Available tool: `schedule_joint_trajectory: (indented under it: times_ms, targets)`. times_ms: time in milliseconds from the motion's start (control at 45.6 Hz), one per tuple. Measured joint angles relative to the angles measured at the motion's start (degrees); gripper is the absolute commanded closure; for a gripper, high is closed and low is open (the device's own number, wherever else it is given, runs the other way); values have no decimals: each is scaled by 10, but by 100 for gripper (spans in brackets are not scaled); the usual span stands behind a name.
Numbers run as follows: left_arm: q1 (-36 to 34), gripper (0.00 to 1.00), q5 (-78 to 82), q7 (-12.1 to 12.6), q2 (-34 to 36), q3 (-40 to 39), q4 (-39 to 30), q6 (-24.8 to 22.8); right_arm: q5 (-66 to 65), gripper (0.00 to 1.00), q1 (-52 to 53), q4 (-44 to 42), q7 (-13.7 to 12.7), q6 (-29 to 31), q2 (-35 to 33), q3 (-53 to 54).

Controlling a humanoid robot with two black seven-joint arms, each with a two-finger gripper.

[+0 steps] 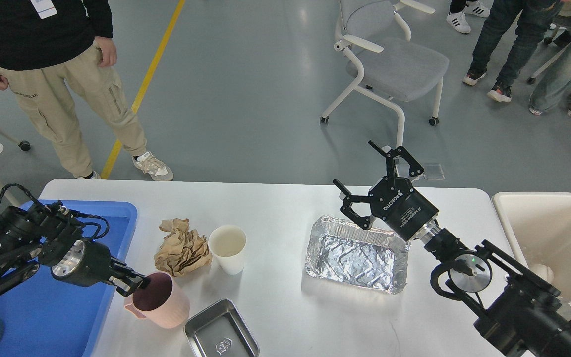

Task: Tidy desktop
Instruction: 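Grasp the pink mug with the left gripper, then lift the pink mug and lower it into the blue bin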

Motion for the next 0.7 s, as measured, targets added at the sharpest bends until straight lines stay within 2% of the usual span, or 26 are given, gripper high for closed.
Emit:
schedule_joint_trajectory:
  times_ms: [132,285,505,703]
  targets:
    - [-4,100,0,-6,7,0,0,0,0,0,0,0,0,0,0,-1]
    - [-11,99,-2,-32,41,-4,-13,-3,-1,0,0,-3,0,-1,2,-3]
    - [-51,97,-19,-66,157,-11,-79,-15,-5,0,2,-7,0,-3,7,-4]
    - [-81,97,-55,-74,275,-12,-142,-22,-9,0,6,-3,0,-4,2,-1]
